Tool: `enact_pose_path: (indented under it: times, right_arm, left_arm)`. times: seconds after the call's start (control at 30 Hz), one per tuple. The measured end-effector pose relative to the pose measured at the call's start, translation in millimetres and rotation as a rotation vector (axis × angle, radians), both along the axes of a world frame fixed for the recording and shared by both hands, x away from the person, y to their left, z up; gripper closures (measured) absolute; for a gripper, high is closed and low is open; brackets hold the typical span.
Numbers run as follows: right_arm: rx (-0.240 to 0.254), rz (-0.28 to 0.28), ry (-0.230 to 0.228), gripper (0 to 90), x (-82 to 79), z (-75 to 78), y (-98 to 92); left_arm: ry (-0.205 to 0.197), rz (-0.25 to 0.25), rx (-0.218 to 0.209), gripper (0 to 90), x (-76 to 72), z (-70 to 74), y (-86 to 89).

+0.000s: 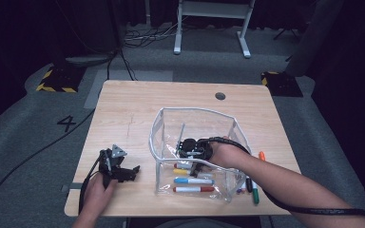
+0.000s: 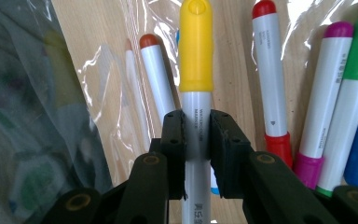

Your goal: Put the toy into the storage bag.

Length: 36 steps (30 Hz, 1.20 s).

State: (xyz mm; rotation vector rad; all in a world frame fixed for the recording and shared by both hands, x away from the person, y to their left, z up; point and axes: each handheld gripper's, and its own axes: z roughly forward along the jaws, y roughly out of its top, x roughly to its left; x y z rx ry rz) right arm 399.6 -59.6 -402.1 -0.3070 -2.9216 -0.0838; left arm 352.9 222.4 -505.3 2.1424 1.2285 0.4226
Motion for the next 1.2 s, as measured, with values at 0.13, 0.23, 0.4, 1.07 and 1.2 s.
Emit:
enact_pose_path:
  times: [0.13,0.23,0.4,1.07,1.2]
  right_arm:
    - [0.019,0.028,-0.020,60.8,2.2,-2.3,0.1]
    - [0.050,-0.019,0.004,48.4,8.4,-2.3,-3.1]
    - [0.098,-0.068,-0.047,42.8,12.5,12.3,-9.3]
    - [0.517,-0.335,-0.350,40.5,-7.6,128.3,-135.8]
    - [0.540,-0.434,-0.358,34.6,-7.4,129.1,-176.6]
  left_arm:
    - [0.000,0.000,0.000,0.0,0.0,0.0,0.0]
    - [0.001,0.000,0.000,0.0,0.0,0.0,0.0]
    - [0.000,0.000,0.000,0.0,0.0,0.0,0.0]
    - [0.000,0.000,0.000,0.0,0.0,0.0,0.0]
    - [0.000,0.000,0.001,0.0,0.0,0.0,0.0]
